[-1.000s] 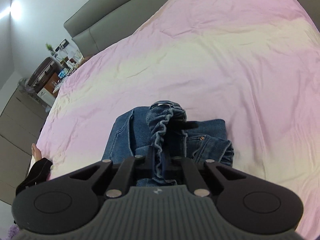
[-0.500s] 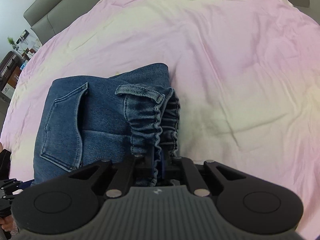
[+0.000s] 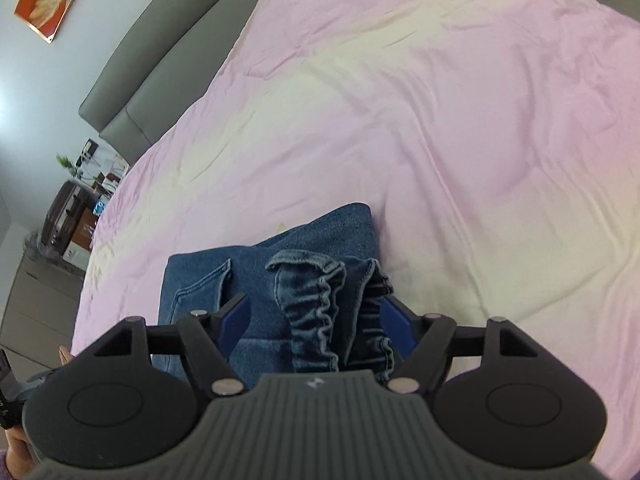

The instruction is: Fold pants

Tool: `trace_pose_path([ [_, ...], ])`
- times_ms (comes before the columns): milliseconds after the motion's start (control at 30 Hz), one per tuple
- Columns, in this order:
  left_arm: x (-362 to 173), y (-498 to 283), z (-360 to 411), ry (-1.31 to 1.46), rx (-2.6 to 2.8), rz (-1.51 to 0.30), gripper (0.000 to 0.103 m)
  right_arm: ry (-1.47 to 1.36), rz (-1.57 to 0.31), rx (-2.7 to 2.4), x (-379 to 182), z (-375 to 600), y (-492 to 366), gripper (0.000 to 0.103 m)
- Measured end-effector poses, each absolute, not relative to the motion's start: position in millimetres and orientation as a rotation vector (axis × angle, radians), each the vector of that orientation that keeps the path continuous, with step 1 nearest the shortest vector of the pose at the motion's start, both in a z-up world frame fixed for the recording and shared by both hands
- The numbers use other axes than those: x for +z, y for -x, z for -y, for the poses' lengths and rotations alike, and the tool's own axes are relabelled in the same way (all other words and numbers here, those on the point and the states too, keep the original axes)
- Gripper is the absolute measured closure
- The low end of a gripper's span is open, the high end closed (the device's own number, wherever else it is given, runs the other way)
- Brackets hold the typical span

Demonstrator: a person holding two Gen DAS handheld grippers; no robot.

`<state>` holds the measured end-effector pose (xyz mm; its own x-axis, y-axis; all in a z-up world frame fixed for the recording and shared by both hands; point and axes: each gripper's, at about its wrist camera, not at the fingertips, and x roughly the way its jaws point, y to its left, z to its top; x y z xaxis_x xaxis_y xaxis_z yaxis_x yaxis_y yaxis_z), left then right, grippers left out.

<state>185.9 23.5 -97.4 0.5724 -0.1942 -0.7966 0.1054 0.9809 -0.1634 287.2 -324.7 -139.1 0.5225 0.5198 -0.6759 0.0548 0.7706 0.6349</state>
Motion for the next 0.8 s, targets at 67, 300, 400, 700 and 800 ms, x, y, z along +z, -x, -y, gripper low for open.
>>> trace_pose_path([
  [67,-102.1,-195.9,-19.5,0.128,-0.166,-0.957,0.062,-0.741,-1.019,0.291,-153.9,330.6,-296.6,0.031],
  [300,-115.6,-215.6,-22.9,0.209,-0.131,-0.996,0.061,-0.92,-1.033,0.339,-182.9,334.7,-315.6,0.043],
  [400,-118.3,-216.6,-27.9,0.243,-0.117,-1.005,0.061,-0.933,-1.037,0.365,-184.2,332.1,-317.5,0.055],
  [700,-110.9,-218.3,-32.1,0.279,-0.08,-0.949,0.062,-0.639,-0.804,0.578,-92.2,299.0,-313.6,0.072],
  [800,-107.6,-226.0,-31.3,0.297,-0.068,-0.917,0.062,-0.613,-0.805,0.546,-87.7,297.4,-328.9,0.072],
])
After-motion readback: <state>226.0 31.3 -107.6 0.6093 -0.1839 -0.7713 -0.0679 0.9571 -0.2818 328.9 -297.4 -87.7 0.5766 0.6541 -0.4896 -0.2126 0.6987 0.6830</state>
